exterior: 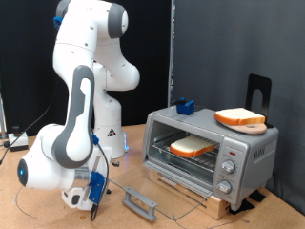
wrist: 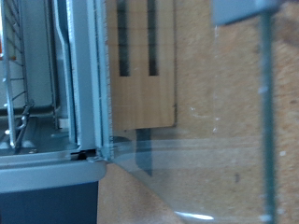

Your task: Make a piece of toast with the oven

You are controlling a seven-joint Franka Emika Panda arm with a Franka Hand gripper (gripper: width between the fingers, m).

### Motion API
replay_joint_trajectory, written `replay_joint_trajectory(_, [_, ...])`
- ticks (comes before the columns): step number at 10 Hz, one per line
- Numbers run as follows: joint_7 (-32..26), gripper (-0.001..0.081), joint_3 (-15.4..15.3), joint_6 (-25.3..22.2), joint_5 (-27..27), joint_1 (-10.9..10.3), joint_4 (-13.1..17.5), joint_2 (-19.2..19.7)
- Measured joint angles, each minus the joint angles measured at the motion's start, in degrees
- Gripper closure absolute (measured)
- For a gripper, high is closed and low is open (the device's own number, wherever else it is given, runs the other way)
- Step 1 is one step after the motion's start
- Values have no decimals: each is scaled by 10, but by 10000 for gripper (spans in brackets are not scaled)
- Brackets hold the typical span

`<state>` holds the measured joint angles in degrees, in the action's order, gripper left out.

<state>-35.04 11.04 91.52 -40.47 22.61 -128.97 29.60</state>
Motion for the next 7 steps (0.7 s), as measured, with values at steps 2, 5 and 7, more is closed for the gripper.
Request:
replay_joint_trajectory(2, [-1, -1, 1, -7, 1, 0, -23, -19])
replay_joint_trajectory(5, [-3, -1, 4, -20, 1, 4, -39, -44])
replay_joint_trajectory(7, [-15, -1, 6, -82, 1, 19, -35, -62])
